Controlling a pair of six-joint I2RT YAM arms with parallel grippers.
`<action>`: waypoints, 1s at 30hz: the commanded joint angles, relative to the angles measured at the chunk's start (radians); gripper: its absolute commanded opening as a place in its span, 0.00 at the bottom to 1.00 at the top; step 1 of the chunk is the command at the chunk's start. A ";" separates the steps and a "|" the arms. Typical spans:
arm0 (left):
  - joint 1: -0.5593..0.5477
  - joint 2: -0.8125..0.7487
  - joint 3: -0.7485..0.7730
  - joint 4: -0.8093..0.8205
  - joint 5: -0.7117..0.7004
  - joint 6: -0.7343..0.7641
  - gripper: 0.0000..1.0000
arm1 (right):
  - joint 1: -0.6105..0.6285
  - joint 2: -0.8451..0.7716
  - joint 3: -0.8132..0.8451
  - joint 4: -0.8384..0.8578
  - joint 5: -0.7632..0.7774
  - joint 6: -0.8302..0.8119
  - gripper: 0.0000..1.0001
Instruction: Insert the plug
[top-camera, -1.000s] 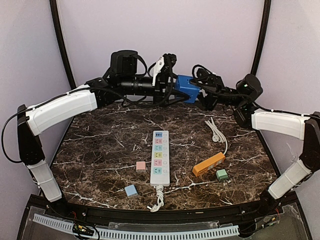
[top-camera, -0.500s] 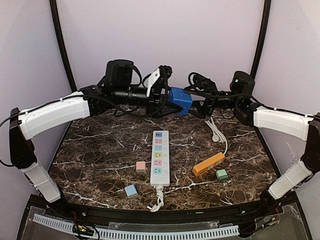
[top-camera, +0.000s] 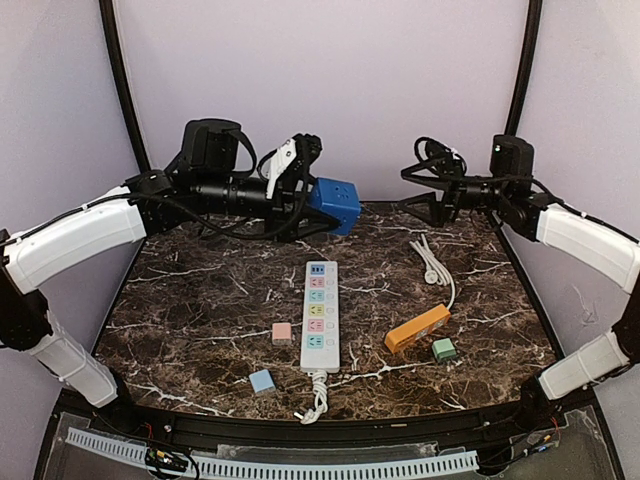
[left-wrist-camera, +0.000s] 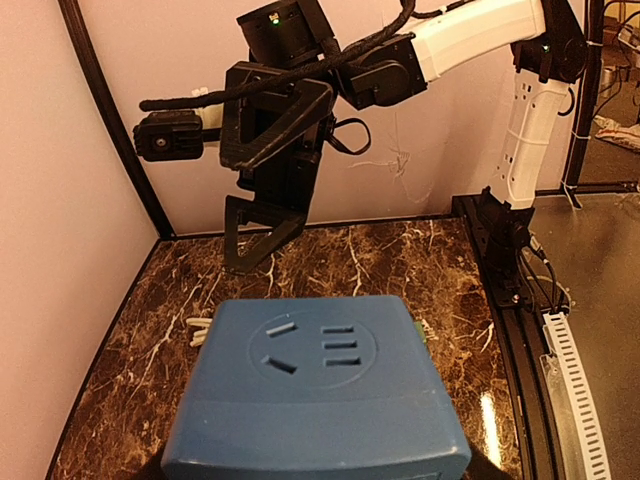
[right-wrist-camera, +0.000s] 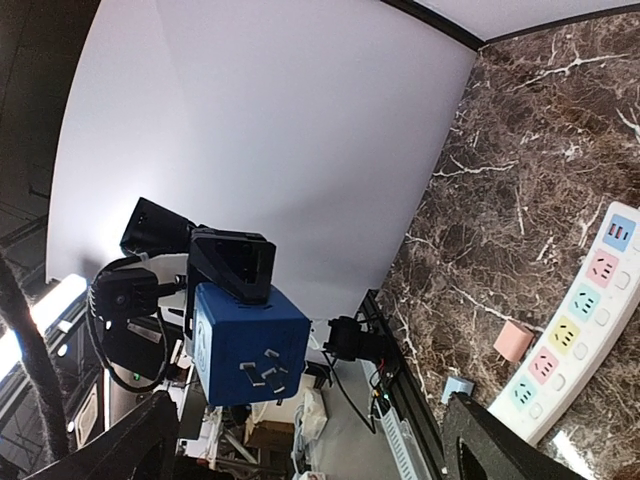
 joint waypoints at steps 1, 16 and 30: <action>0.000 -0.052 -0.019 -0.039 -0.044 0.025 0.01 | -0.003 -0.026 0.048 -0.235 0.074 -0.201 0.90; 0.012 -0.064 -0.026 -0.164 -0.149 0.078 0.01 | -0.003 -0.149 0.110 -0.626 0.470 -0.514 0.99; 0.018 0.092 0.074 -0.463 -0.299 0.193 0.01 | -0.003 -0.224 0.070 -0.711 0.496 -0.606 0.99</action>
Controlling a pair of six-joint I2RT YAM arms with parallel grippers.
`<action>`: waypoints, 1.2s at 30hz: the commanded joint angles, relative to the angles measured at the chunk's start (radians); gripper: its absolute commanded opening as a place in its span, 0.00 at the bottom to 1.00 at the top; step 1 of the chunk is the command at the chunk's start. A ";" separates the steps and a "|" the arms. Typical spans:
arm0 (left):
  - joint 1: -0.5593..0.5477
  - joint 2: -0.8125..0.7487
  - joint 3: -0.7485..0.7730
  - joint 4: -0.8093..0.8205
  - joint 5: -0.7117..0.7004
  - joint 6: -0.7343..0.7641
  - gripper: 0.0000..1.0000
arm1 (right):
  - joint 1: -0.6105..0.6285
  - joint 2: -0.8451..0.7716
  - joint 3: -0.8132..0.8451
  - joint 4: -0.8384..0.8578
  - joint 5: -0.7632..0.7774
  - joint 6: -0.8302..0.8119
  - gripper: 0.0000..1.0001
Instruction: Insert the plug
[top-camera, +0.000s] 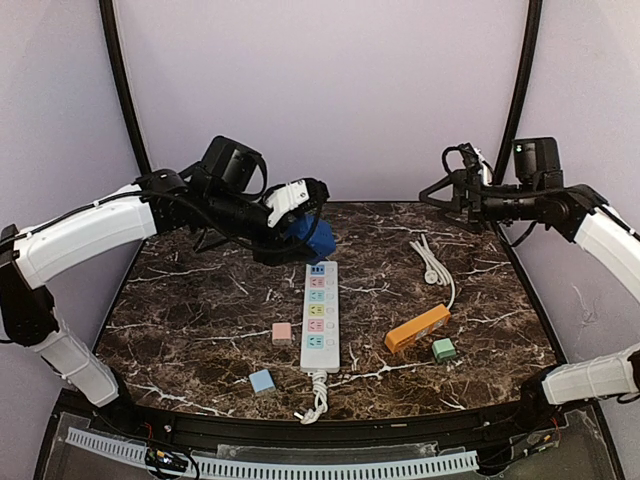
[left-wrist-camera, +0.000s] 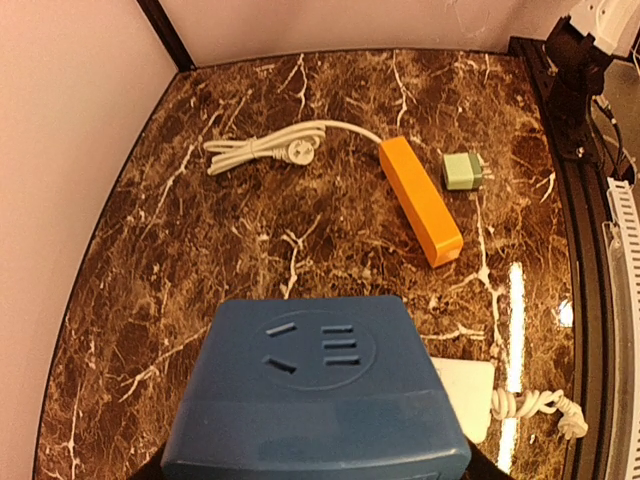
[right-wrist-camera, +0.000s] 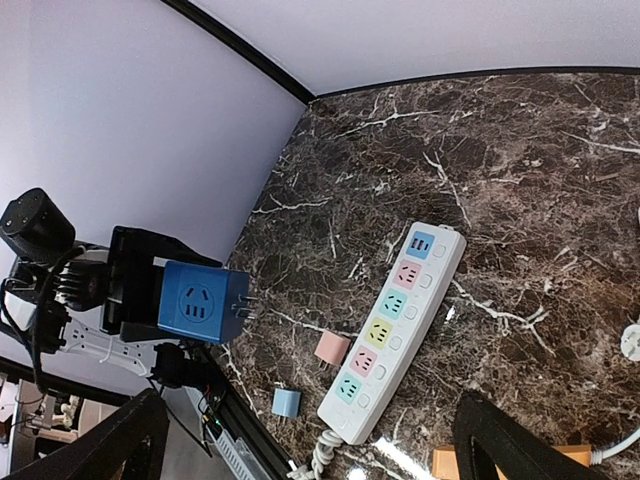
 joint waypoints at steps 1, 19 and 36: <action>0.007 0.076 0.077 -0.162 -0.042 0.068 0.01 | -0.002 -0.011 -0.004 -0.076 0.051 -0.068 0.99; 0.054 0.454 0.450 -0.564 -0.008 0.253 0.01 | -0.002 0.045 -0.075 -0.315 0.038 -0.117 0.99; 0.053 0.600 0.505 -0.576 0.057 0.155 0.02 | -0.002 -0.001 -0.097 -0.388 0.116 -0.145 0.99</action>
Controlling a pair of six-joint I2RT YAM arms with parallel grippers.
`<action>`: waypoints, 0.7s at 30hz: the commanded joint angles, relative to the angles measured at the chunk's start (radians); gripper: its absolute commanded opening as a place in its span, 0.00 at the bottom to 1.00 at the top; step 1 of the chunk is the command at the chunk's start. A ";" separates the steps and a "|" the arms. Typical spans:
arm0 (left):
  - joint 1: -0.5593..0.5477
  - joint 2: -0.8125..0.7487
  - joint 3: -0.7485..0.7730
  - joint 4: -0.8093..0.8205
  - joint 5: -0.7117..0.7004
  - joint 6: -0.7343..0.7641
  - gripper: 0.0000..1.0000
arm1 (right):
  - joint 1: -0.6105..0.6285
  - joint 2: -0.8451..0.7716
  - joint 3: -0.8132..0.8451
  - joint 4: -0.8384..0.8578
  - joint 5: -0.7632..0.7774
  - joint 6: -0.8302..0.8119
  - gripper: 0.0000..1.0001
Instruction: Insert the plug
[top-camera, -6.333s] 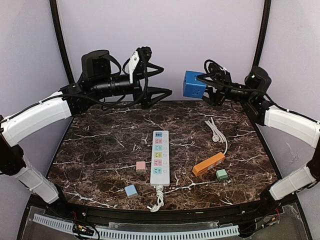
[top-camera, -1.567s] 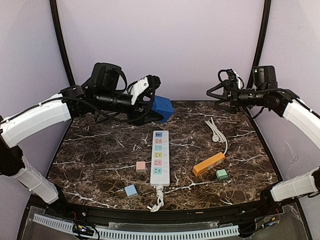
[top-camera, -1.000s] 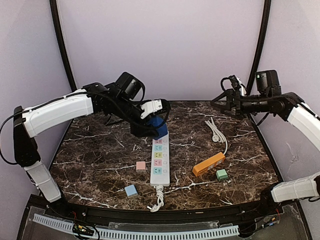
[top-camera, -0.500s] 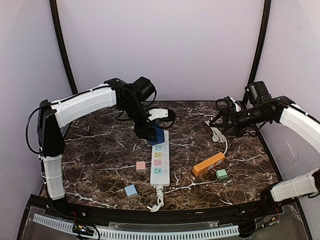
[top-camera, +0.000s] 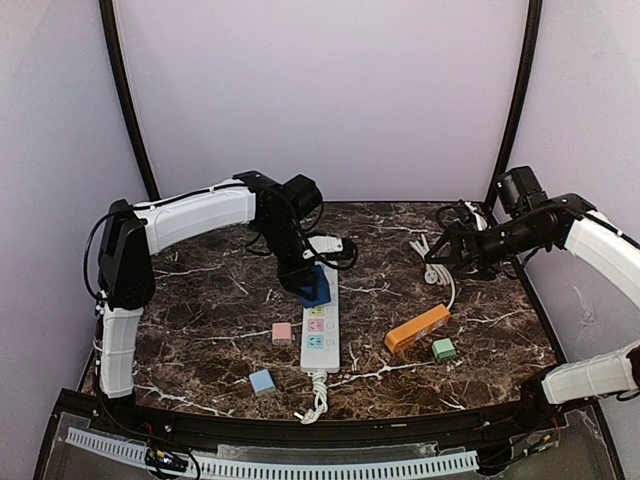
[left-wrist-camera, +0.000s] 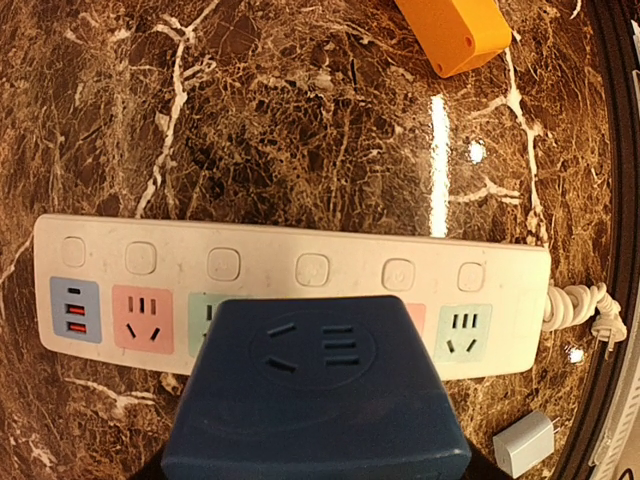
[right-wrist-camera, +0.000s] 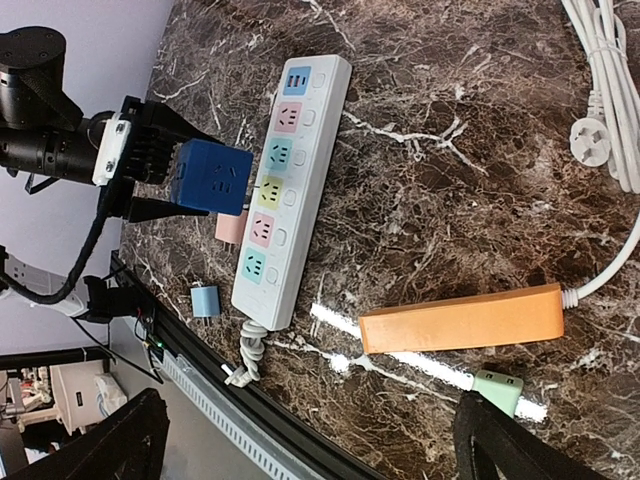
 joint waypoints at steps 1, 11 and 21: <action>-0.003 0.001 0.034 -0.040 0.040 -0.018 0.02 | -0.002 -0.019 -0.020 -0.019 0.023 -0.011 0.99; -0.018 0.037 0.050 -0.068 -0.009 0.002 0.02 | -0.002 -0.019 -0.029 -0.043 0.026 -0.033 0.99; -0.040 0.068 0.063 -0.083 -0.054 0.020 0.01 | -0.002 0.003 0.004 -0.092 0.042 -0.092 0.99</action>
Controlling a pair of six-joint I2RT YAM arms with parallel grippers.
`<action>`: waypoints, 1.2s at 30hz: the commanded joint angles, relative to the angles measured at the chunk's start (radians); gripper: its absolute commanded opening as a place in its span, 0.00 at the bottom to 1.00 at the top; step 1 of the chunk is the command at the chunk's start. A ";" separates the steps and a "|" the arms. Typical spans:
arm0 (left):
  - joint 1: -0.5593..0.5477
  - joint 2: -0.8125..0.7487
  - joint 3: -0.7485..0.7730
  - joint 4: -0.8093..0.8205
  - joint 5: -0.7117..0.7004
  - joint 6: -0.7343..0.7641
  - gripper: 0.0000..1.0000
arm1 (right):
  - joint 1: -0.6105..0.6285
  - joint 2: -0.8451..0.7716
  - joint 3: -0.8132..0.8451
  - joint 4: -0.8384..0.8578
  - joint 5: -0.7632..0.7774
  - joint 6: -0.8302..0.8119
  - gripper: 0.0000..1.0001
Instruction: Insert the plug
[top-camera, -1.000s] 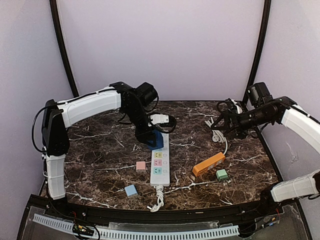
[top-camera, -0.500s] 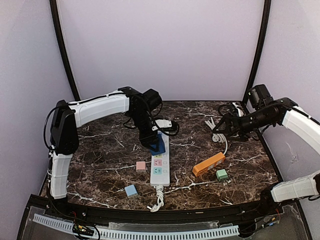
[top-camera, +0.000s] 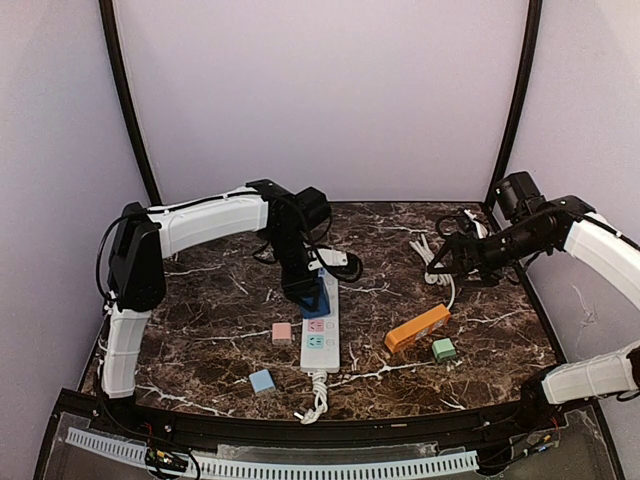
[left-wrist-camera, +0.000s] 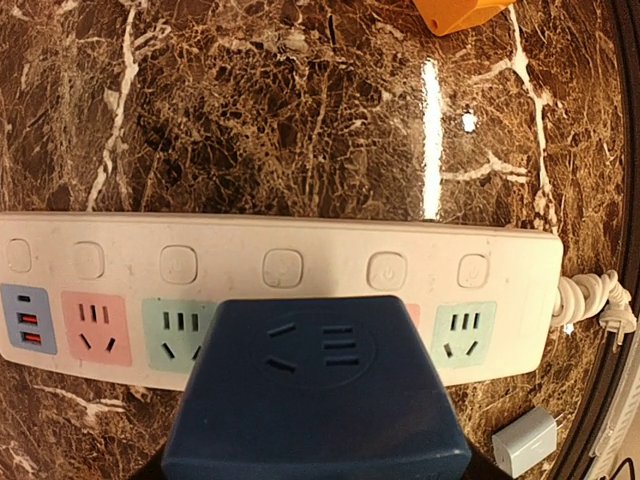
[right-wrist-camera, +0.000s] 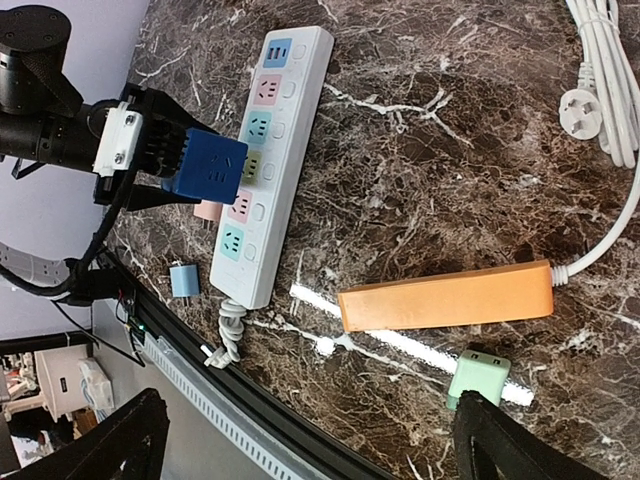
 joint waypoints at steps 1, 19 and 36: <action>-0.009 0.007 0.039 -0.037 -0.023 0.021 0.01 | -0.002 0.006 0.024 -0.042 0.027 -0.046 0.99; -0.010 0.027 0.071 -0.041 -0.065 0.016 0.01 | -0.002 0.017 0.005 -0.033 0.022 -0.066 0.99; -0.017 0.035 0.056 -0.030 -0.080 0.011 0.01 | -0.001 0.019 -0.001 -0.032 0.011 -0.066 0.99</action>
